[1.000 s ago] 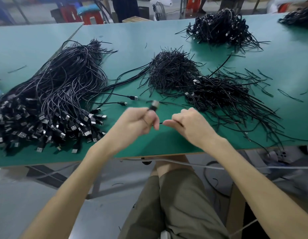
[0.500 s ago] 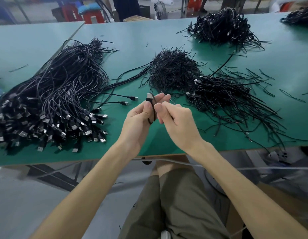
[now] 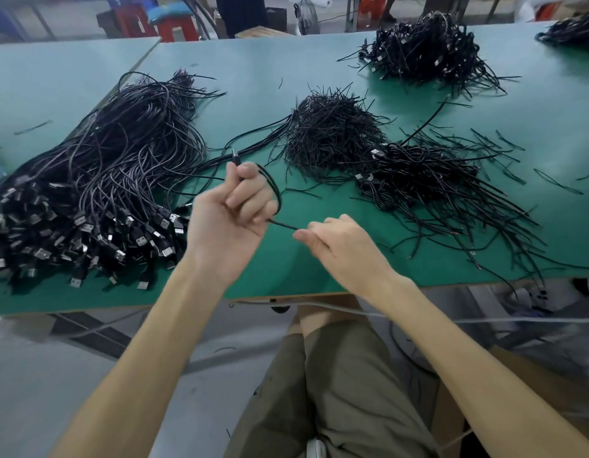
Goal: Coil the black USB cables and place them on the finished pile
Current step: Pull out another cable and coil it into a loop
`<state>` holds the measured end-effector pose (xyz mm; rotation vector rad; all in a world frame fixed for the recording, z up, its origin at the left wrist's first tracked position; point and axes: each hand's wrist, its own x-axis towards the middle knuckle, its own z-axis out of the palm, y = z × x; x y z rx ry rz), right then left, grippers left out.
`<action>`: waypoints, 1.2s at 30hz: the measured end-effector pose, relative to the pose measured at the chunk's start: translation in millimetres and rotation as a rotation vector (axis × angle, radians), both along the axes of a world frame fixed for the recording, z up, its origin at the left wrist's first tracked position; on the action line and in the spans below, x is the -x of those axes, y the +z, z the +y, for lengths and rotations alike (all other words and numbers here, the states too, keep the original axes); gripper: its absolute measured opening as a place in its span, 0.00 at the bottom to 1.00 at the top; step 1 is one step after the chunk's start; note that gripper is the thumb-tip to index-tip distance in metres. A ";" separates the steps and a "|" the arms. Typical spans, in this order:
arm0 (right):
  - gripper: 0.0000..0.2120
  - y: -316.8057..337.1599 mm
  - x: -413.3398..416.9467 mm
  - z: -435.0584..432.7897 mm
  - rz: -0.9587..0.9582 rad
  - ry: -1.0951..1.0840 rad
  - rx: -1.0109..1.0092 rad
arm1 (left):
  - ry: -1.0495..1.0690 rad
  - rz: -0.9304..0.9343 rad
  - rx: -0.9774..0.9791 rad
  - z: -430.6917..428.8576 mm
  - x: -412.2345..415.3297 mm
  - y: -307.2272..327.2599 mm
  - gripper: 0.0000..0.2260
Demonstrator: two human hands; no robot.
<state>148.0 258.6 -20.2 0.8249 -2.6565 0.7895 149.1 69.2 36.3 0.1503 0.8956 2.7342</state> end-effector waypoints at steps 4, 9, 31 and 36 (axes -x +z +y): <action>0.25 8.1 26.0 29.9 0.042 -0.213 -0.042 | 0.166 0.499 1.029 -9.1 -5.4 -10.8 0.18; 0.20 23.5 24.8 -1.4 0.231 -0.122 0.110 | 0.338 0.655 1.675 3.4 -5.6 -50.0 0.14; 0.22 6.5 -3.5 -23.5 -0.025 -0.042 0.087 | 0.171 -0.275 -0.094 23.9 4.6 -19.2 0.11; 0.20 8.4 -2.5 -20.1 -0.045 -0.094 0.070 | 0.182 -0.188 -0.023 24.1 7.1 -21.4 0.15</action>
